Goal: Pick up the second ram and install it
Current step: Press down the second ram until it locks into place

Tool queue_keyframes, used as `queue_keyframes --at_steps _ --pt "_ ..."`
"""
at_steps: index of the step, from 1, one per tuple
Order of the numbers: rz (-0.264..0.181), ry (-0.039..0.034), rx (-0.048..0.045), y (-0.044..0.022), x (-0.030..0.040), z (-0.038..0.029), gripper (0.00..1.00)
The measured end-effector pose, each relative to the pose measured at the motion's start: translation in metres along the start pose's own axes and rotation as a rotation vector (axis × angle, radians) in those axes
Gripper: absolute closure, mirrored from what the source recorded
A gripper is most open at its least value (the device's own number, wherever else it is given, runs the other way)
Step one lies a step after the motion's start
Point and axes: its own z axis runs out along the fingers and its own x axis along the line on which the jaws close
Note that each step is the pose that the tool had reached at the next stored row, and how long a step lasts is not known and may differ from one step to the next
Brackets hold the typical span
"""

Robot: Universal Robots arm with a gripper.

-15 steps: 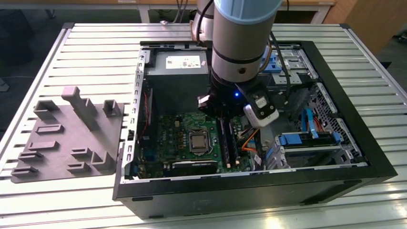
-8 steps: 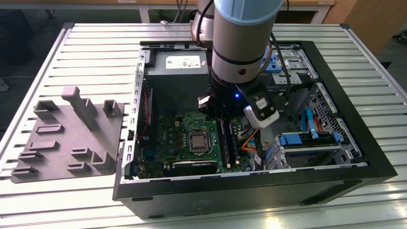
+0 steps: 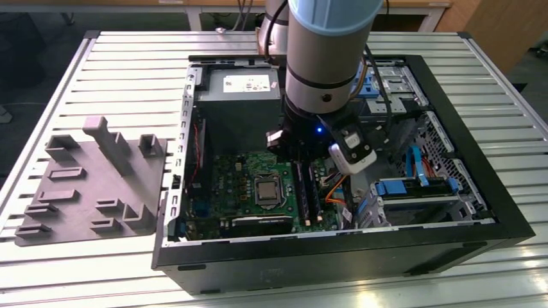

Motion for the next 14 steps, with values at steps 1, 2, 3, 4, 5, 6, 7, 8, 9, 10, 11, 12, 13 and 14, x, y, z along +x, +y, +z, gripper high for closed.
queue_keyframes --at_steps 1,2,3,4,5,6,7,8,9,10,11,12,13,14 --pt "0.0 0.0 0.0 -0.0002 0.0 0.0 0.89" --pt "0.0 0.0 -0.0001 -0.0005 0.0 0.0 0.89" --pt "0.0 -0.0001 -0.0001 -0.0008 0.0 0.0 0.89" --pt "0.0 -0.0001 -0.0001 -0.001 0.0 0.0 0.89" --pt "0.0 0.0 0.0 -0.0013 0.0 -0.0001 0.89" --pt "0.0 0.0 -0.0001 -0.0016 0.0 -0.0001 0.89" --pt "0.0 0.0 -0.0001 -0.0019 0.0 -0.0001 0.89" --pt "0.0 0.0 0.0 -0.0021 0.0 -0.0001 0.89" --pt "0.0 0.0 0.0 -0.0024 -0.0001 -0.0001 0.89" --pt "0.0 0.0 -0.0001 -0.0027 0.0 -0.0001 0.89" --pt "0.0 0.0 0.0 -0.0029 0.0 -0.0002 0.89" --pt "0.0 0.0 0.0 -0.0032 0.0 -0.0002 0.89" --pt "0.0 -0.0001 -0.0001 -0.0034 0.0 -0.0002 0.89" --pt "0.0 0.0 -0.0001 -0.0037 -0.0001 -0.0002 0.89"
